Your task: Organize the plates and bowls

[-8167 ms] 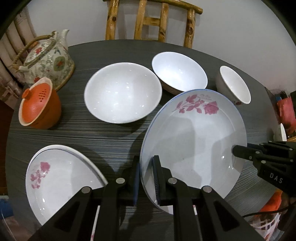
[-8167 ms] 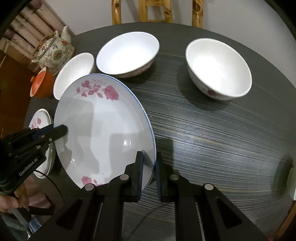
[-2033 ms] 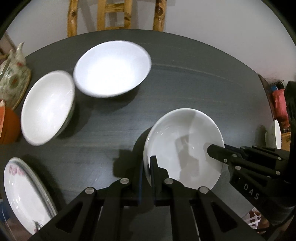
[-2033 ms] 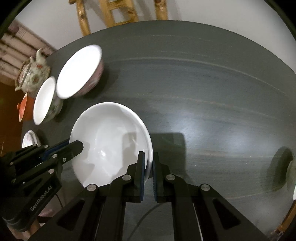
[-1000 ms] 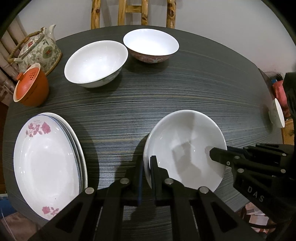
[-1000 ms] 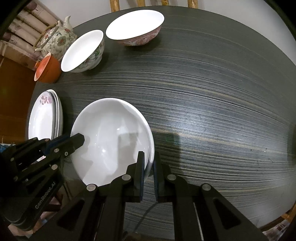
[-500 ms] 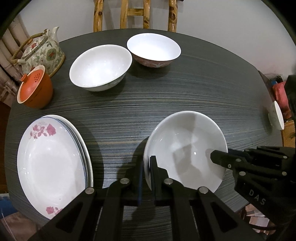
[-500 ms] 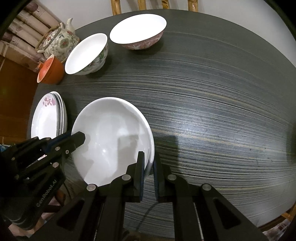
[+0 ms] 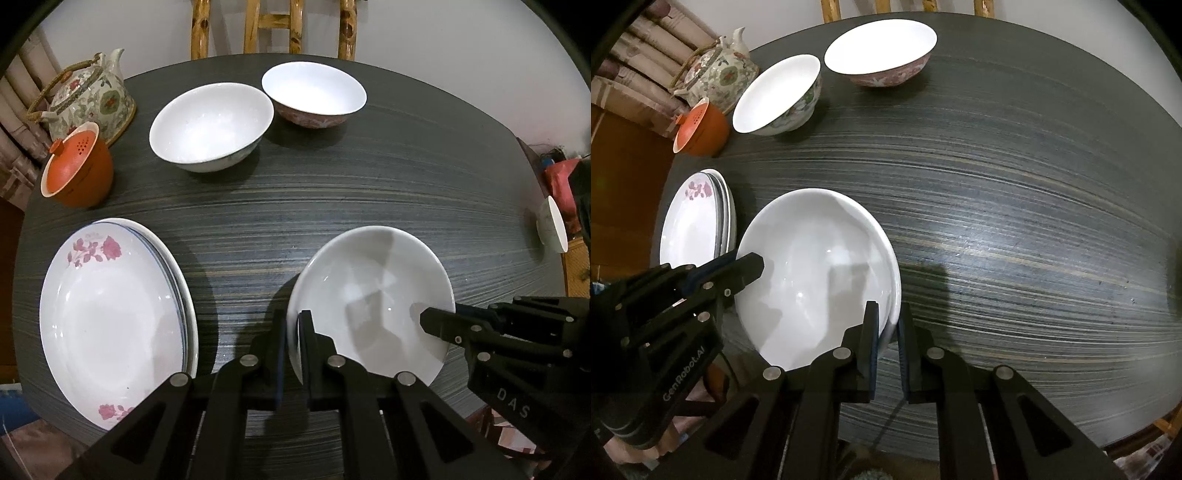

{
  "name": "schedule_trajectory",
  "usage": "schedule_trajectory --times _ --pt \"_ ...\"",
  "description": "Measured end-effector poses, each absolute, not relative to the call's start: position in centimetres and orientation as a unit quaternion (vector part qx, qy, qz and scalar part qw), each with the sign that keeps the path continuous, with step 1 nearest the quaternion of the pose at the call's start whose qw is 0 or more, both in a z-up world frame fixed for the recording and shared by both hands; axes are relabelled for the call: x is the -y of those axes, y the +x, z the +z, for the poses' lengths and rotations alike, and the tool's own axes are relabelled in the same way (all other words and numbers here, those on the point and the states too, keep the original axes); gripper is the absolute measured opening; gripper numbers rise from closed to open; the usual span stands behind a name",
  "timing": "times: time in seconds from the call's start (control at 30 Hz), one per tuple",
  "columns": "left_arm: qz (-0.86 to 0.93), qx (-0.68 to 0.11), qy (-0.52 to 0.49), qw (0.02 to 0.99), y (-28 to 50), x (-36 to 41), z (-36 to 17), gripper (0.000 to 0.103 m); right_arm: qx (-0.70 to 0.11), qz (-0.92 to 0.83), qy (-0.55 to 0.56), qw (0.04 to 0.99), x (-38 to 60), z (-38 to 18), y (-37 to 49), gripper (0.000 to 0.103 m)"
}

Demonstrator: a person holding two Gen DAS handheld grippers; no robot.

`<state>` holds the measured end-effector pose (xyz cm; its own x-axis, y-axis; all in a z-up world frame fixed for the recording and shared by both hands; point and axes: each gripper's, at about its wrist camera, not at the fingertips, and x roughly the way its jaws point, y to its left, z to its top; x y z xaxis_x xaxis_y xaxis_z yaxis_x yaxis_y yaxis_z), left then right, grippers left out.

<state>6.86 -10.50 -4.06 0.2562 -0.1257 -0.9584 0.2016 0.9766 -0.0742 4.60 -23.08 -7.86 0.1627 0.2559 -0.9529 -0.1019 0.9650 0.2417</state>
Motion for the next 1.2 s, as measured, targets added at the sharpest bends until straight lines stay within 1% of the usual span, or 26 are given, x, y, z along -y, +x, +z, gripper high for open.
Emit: schedule_trajectory --times 0.5,0.67,0.73,0.77,0.9,1.0,1.13,1.2 --pt "-0.103 -0.596 0.032 0.796 6.7 10.6 -4.7 0.006 -0.645 0.114 0.07 0.752 22.9 -8.5 4.8 0.01" --pt "-0.106 -0.597 0.027 0.795 6.7 10.4 -4.6 0.007 -0.645 0.118 0.067 0.752 22.8 -8.5 4.7 0.013" --pt "-0.109 -0.598 0.025 0.794 6.9 10.1 -4.6 0.008 -0.644 0.12 0.065 0.753 22.8 -8.5 4.7 0.013" --pt "-0.109 -0.598 0.025 0.793 7.0 10.0 -4.6 0.01 -0.644 0.12 0.068 0.752 22.9 -8.5 4.7 0.013" --pt "-0.109 -0.597 0.024 0.794 7.3 9.5 -4.2 0.011 -0.634 0.119 0.063 0.761 23.0 -7.8 4.7 0.023" --pt "-0.11 -0.596 0.021 0.795 7.6 9.2 -3.6 0.011 -0.626 0.121 0.067 0.768 23.4 -6.8 5.0 0.026" --pt "-0.111 -0.589 0.022 0.8 8.2 8.8 -2.6 0.011 -0.617 0.121 0.065 0.775 24.0 -5.6 5.5 0.034" --pt "-0.112 -0.583 0.023 0.804 8.4 8.7 -2.1 0.011 -0.613 0.119 0.065 0.778 24.3 -5.3 5.7 0.035"
